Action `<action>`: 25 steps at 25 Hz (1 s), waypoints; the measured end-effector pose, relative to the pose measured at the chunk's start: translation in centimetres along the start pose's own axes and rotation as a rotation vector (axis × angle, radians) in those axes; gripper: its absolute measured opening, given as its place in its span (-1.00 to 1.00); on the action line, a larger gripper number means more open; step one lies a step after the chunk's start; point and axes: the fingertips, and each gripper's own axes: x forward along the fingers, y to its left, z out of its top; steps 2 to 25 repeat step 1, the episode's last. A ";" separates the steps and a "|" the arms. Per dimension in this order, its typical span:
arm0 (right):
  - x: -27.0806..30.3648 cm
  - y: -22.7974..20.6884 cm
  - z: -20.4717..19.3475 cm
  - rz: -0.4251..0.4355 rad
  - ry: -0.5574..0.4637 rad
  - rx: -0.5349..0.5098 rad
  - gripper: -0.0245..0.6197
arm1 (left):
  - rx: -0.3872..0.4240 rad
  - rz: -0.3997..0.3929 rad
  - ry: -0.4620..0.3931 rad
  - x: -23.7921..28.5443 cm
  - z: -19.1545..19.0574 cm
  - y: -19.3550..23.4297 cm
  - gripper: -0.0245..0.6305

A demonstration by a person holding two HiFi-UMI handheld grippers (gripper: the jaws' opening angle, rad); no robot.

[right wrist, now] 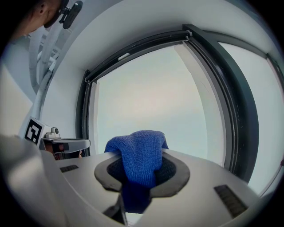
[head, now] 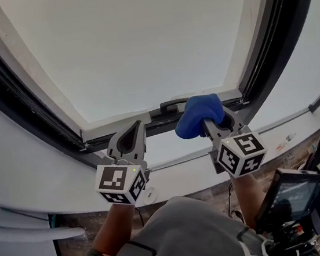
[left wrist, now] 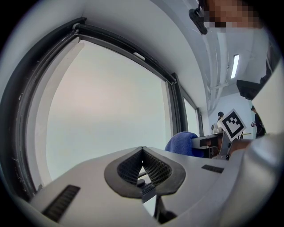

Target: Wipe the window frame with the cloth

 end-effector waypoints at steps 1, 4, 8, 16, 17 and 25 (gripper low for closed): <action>0.0 0.1 0.0 0.001 0.001 0.001 -0.56 | 0.001 -0.001 0.001 -0.1 0.0 0.0 -0.90; 0.0 0.1 0.0 0.001 0.001 0.001 -0.56 | 0.001 -0.001 0.001 -0.1 0.0 0.0 -0.90; 0.0 0.1 0.0 0.001 0.001 0.001 -0.56 | 0.001 -0.001 0.001 -0.1 0.0 0.0 -0.90; 0.0 0.1 0.0 0.001 0.001 0.001 -0.56 | 0.001 -0.001 0.001 -0.1 0.0 0.0 -0.90; 0.0 0.1 0.0 0.001 0.001 0.001 -0.56 | 0.001 -0.001 0.001 -0.1 0.0 0.0 -0.90; 0.0 0.1 0.0 0.001 0.001 0.001 -0.56 | 0.001 -0.001 0.001 -0.1 0.0 0.0 -0.90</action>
